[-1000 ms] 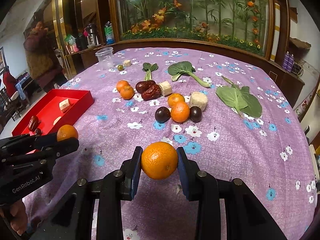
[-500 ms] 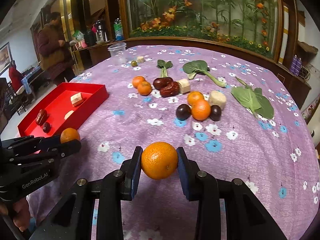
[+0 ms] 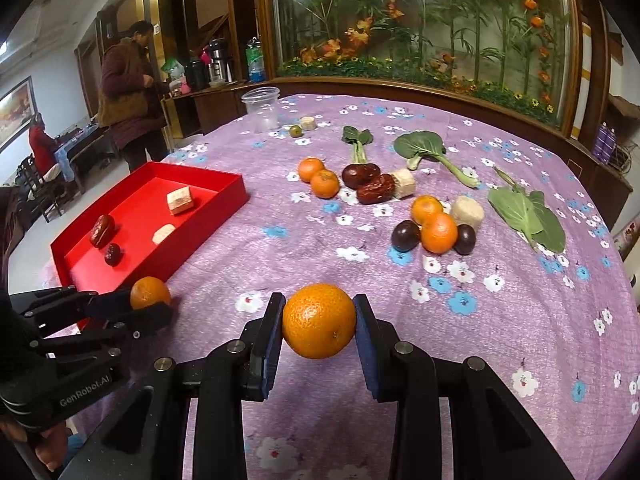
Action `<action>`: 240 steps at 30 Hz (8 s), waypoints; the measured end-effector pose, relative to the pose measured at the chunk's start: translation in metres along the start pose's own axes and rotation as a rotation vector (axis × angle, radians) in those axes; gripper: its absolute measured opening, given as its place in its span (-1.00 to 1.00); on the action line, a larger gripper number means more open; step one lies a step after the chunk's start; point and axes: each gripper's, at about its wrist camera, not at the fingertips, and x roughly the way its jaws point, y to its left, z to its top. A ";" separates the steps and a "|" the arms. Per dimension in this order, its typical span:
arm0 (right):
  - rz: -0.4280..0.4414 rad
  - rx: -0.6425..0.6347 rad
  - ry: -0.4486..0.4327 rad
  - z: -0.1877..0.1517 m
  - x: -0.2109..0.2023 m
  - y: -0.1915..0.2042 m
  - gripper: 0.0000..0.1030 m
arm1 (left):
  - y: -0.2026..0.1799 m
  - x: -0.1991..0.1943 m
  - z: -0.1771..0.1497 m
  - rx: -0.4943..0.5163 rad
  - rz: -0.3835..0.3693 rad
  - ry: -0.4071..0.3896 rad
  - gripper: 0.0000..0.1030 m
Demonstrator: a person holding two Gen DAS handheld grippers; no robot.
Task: Organize fruits
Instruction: 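Carry the mandarin with the left tool while the right tool carries its mandarin over the red tray, then open the left tool to drop its mandarin while the right tool drops its mandarin into the tray, then move both open tools back toward the mandarins on the cloth, then grasp a mandarin with the right tool while the left tool grasps another mandarin, then carry the mandarin with the left tool while the right tool carries its mandarin to the red tray, then open the right tool to drop its mandarin while the left tool drops its mandarin into the tray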
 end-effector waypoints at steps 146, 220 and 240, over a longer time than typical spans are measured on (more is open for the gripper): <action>-0.071 -0.145 0.201 0.078 0.102 -0.096 -0.37 | -0.068 0.147 0.151 0.031 0.032 0.046 -0.44; 0.140 -0.048 -0.063 0.044 -0.009 0.033 -0.37 | 0.047 -0.034 0.030 -0.168 -0.020 -0.112 -0.45; 0.279 -0.126 -0.006 0.059 0.046 0.120 -0.39 | 0.126 -0.027 0.016 -0.312 0.108 -0.069 -0.45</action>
